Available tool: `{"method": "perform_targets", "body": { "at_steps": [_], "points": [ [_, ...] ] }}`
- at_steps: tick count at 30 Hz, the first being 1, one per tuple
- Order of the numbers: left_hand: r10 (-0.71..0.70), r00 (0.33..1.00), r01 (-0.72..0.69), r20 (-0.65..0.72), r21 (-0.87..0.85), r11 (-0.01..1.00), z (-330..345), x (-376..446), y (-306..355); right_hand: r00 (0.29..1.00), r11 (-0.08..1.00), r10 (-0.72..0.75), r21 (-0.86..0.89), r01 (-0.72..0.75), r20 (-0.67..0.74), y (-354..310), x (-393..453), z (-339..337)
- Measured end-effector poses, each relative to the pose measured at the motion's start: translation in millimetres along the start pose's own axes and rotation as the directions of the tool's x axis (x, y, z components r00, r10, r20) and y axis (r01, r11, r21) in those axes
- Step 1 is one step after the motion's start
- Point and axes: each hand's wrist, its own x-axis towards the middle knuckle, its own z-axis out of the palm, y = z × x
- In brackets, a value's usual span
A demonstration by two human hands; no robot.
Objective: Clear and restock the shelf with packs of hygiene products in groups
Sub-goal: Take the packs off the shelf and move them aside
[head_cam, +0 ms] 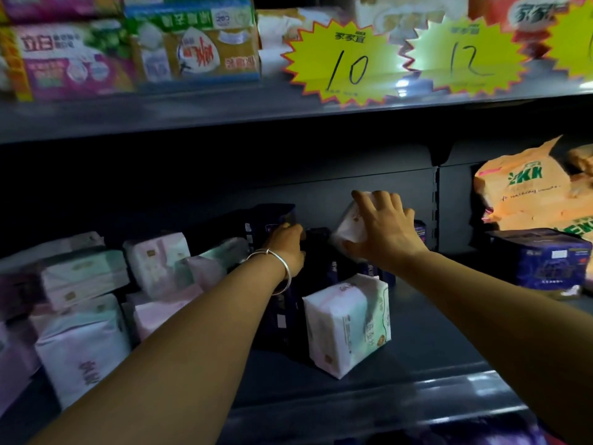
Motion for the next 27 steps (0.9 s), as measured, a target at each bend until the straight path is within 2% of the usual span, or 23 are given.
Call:
{"method": "perform_targets", "body": {
  "at_steps": [4,9,13,21,27],
  "points": [
    [-0.010,0.997,0.016,0.082,-0.080,0.997,4.5,19.8,-6.0,1.000,1.000,-0.016,0.005,0.016,0.018,1.4,11.7,14.8],
    [-0.032,0.982,0.039,0.185,-0.030,0.999,11.7,43.7,-5.2,0.998,0.997,-0.065,0.041,0.065,-0.004,3.1,25.6,22.3],
    [-0.094,0.971,0.077,0.221,0.083,0.994,11.2,54.9,-14.5,0.995,0.993,-0.093,0.068,0.094,-0.018,2.3,33.2,27.2],
    [-0.150,0.937,0.053,0.316,0.295,0.954,23.2,72.8,-27.6,0.994,0.992,-0.093,0.078,0.098,-0.057,1.9,43.1,32.2],
    [-0.203,0.875,0.011,0.440,0.399,0.917,27.7,80.6,-24.3,0.994,0.996,-0.086,0.021,0.088,-0.071,2.9,44.2,40.5]
  ]
}}
